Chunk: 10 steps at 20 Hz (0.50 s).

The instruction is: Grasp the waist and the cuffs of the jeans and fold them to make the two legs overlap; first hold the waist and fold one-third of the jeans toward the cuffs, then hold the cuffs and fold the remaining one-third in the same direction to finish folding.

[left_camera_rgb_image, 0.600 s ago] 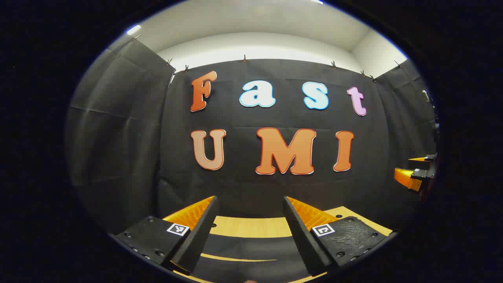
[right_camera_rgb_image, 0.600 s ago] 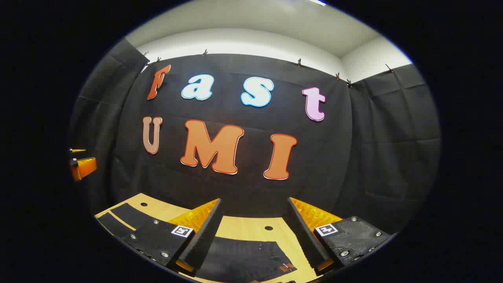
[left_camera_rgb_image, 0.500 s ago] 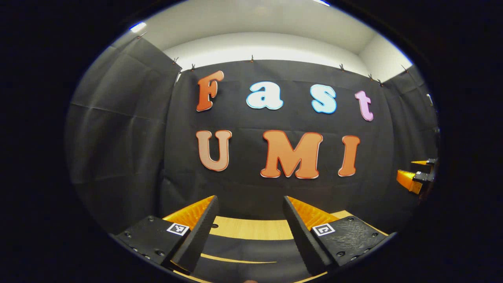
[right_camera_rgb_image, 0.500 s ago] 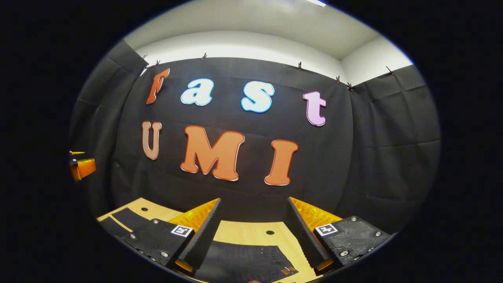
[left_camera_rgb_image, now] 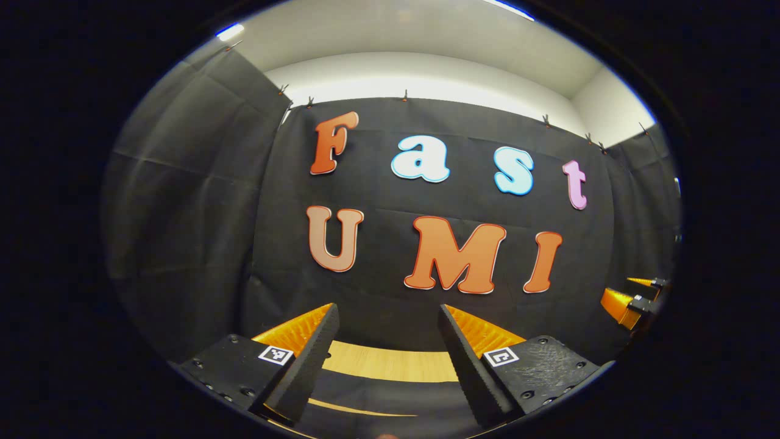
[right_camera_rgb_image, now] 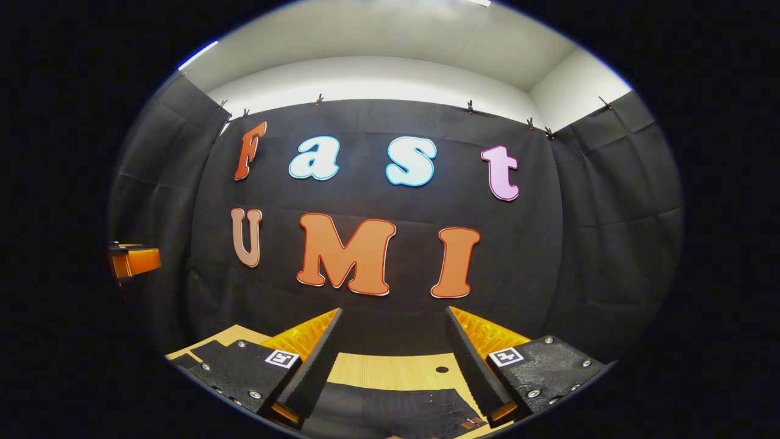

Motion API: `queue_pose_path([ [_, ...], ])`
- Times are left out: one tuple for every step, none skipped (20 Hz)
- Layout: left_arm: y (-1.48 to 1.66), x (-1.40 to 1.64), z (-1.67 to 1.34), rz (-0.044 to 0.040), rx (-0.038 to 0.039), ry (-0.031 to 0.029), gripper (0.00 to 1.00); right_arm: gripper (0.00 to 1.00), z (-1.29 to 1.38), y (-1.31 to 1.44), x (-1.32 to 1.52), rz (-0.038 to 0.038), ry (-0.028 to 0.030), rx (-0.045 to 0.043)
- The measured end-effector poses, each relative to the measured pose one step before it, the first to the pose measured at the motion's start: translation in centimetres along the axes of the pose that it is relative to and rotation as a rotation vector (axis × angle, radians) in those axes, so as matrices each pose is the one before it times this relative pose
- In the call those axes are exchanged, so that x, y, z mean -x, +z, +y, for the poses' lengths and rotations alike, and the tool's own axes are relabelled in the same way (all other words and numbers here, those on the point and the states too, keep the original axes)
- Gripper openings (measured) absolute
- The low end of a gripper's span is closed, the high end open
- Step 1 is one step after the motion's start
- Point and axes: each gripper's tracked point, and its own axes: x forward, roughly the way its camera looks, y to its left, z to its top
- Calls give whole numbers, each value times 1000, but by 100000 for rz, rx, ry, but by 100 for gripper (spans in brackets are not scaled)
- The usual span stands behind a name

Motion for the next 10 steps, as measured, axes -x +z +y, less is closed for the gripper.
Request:
queue_pose_path([
  [-289, 250, -436, -1085, -2707, -378, 95, 97, -82, -712, 8, 474, -210, 1221],
  [-227, 205, -743, -977, -1578, -1326, 95, 100, -211, -534, 119, 607, -1100, 1567],
  [-167, 406, -1127, -1334, -177, -2277, 95, 100, -211, -662, 335, 501, -507, 753],
  [-375, 193, -1154, -273, -49, -3404, 97, 100, 122, -707, 289, 949, 585, -75],
  [-634, 334, -1213, -35, -1165, -3820, 96, 100, 221, -804, 239, 1321, 776, -272],
  [-204, 77, -869, -1599, -2388, -2326, 96, 97, -83, -897, 246, 1575, 37, 27],
  [-196, -93, -188, -1836, -2595, -28, 98, 98, -344, -661, 132, 845, -96, -20],
  [-138, -51, -175, -1967, -2603, 700, 98, 100, -407, -476, 147, 136, -179, 66],
  [-196, -325, -76, -1051, -1736, 1629, 97, 100, -475, -419, 45, 8, -33, -6],
  [-571, -64, -145, 364, -1361, 1815, 98, 98, -466, -421, -70, 219, 177, 183],
])
